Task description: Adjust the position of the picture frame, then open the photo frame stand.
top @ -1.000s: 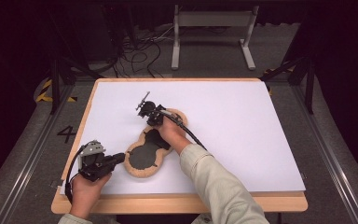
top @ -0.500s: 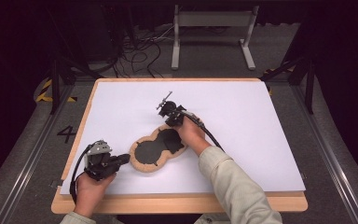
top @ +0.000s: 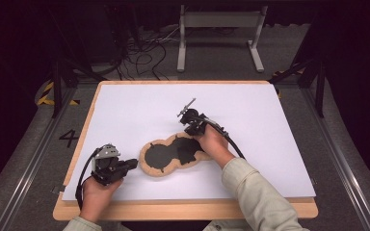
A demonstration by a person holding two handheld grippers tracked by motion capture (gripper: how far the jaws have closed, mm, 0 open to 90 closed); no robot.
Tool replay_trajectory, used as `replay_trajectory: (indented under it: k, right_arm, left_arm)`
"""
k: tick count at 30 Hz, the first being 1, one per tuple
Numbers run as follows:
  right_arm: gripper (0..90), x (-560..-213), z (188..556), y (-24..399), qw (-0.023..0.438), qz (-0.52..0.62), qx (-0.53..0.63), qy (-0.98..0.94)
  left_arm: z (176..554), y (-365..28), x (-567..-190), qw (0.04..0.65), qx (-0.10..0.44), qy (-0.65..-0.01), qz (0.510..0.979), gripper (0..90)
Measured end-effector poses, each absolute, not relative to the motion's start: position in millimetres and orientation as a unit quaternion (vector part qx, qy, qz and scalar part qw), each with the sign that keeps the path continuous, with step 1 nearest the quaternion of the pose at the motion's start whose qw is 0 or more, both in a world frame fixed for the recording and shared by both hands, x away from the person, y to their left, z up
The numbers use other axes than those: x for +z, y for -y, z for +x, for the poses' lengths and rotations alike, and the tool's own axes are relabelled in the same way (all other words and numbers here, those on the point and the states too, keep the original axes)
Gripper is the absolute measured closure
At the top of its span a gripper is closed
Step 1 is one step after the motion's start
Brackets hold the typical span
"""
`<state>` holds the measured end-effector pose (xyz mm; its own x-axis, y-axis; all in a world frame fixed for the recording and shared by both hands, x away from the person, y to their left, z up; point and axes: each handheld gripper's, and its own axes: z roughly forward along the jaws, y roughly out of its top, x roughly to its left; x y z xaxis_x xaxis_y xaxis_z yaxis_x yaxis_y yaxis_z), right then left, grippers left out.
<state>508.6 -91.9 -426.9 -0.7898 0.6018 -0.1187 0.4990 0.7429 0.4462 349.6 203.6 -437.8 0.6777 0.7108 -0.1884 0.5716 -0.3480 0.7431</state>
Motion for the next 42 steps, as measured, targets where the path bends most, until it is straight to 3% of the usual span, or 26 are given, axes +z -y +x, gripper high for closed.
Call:
replay_trajectory:
  k: [13, 18, 36, 42]
  right_arm:
    - [90.0, -424, 479, 136, 0.097, 0.316, 0.23, -0.915]
    - [90.0, -418, 469, 146, 0.108, 0.318, 0.253, -0.907]
    - [90.0, -381, 402, 186, 0.126, 0.259, 0.343, -0.894]
    - [90.0, -377, 385, 196, 0.111, 0.238, 0.362, -0.894]
  left_arm:
    - [360, -198, -438, 0.416, 0.075, -0.382, 0.822, 83.7]
    - [365, -191, -435, 0.419, 0.074, -0.372, 0.825, 83.0]
    - [367, -176, -423, 0.44, 0.077, -0.313, 0.838, 74.4]
    - [368, -182, -417, 0.444, 0.085, -0.313, 0.835, 66.2]
